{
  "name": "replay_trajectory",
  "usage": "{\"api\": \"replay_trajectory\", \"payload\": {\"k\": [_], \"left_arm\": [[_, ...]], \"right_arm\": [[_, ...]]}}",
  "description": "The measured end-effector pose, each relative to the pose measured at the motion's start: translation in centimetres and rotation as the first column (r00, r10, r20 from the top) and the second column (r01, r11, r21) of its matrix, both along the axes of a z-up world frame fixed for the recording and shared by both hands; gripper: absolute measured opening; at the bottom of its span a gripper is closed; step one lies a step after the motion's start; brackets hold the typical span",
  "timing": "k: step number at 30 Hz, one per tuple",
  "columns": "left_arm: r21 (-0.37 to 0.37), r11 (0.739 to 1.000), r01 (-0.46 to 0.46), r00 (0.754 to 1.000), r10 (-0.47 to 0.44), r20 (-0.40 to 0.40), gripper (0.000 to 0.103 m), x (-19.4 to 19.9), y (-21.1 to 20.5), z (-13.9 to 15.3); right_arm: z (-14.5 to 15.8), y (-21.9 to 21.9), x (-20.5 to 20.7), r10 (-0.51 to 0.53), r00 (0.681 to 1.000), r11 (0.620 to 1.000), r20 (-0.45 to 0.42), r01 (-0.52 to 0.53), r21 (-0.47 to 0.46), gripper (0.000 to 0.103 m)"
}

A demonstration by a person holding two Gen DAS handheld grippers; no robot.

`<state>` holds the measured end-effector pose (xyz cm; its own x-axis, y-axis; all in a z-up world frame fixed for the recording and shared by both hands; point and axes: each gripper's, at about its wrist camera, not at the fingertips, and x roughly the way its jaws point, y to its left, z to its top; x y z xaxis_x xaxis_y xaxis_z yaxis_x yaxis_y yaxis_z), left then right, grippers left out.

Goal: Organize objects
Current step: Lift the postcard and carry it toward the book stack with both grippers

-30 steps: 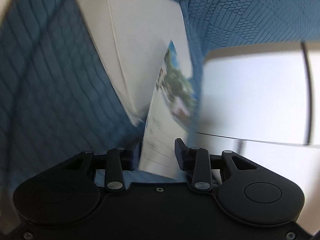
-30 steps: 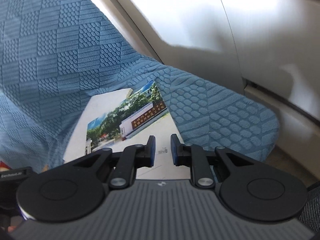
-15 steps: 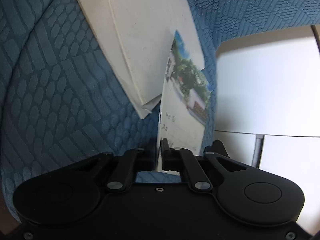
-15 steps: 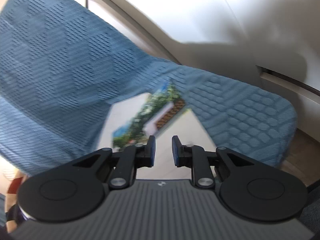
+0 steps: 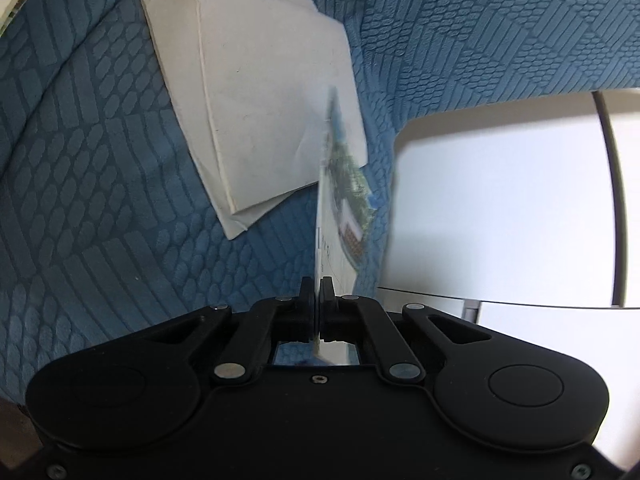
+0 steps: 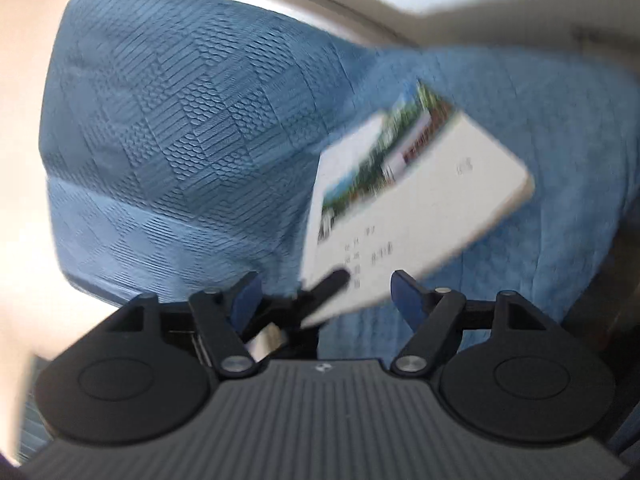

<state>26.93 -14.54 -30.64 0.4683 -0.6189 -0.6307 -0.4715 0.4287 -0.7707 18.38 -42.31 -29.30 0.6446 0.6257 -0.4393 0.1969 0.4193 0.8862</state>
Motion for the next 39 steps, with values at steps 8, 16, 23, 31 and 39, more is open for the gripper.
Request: {"api": "replay_trajectory", "payload": {"k": [8,16,23,31,39], "left_arm": [[-0.024,1.000,-0.005,1.000,0.006,0.029,0.001,-0.9,1.0,1.8],[-0.025,1.000,0.013,0.999,-0.012,0.050,0.001,-2.3,2.0,3.3],[0.027,0.999,0.023,0.998,-0.024,0.058,0.002,-3.6,2.8,6.2],[0.037,0.999,0.034,0.996,-0.036,0.084,0.003,-5.6,4.9,9.8],[0.050,0.999,0.018,0.990,-0.024,0.137,0.004,-7.9,7.7,13.7]], "right_arm": [[-1.0,-0.9,-0.1,-0.057,0.996,0.990,-0.071,0.065,0.121,0.074],[-0.6,-2.1,-0.4,-0.147,0.984,0.989,-0.096,0.149,0.013,0.043],[0.6,-1.8,-0.6,-0.098,0.995,0.995,-0.029,0.098,-0.007,0.014],[3.6,-0.3,-1.8,-0.042,0.999,0.998,0.033,0.044,-0.053,0.014],[8.5,2.2,-1.9,0.026,0.997,0.992,0.069,-0.017,-0.125,0.013]]}}
